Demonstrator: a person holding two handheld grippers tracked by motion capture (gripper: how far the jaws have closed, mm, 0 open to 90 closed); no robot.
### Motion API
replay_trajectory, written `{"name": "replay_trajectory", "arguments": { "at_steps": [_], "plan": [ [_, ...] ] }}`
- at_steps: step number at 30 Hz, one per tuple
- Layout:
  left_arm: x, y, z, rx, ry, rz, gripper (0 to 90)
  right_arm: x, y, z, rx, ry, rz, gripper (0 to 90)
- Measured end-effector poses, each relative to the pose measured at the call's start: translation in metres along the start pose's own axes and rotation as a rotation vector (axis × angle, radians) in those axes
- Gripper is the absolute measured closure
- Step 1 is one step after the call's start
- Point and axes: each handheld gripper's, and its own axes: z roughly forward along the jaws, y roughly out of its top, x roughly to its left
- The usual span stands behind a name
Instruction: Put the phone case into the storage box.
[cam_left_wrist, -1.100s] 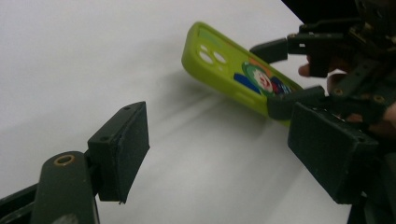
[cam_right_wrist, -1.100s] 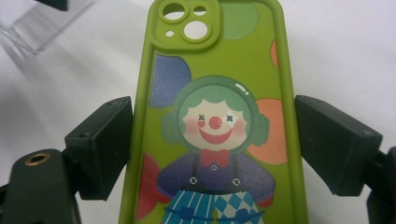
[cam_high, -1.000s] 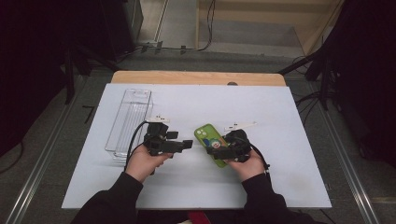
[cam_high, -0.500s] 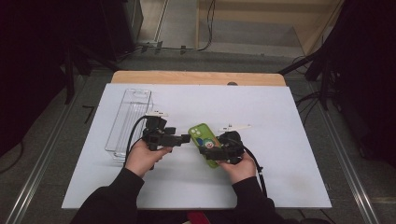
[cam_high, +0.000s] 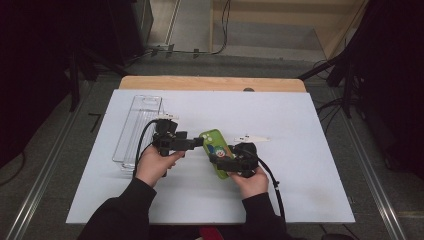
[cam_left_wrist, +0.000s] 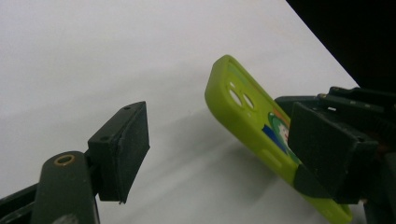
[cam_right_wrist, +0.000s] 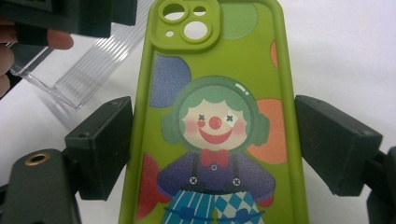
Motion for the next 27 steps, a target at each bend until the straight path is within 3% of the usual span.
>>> {"name": "replay_trajectory", "arguments": {
  "at_steps": [10, 17, 27],
  "plan": [
    [-0.003, 0.004, 0.011, 0.007, 0.013, -0.014, 22.8, 0.003, -0.008, 0.005, -0.063, 0.026, 0.040, 14.0],
    [-0.006, 0.006, 0.021, 0.013, 0.066, -0.009, 27.4, 0.008, -0.010, 0.009, -0.085, 0.022, 0.033, 14.0],
    [0.000, 0.008, 0.026, 0.023, 0.028, -0.089, 33.8, 0.009, -0.012, 0.011, -0.120, 0.014, 0.031, 14.0]
  ]
}}
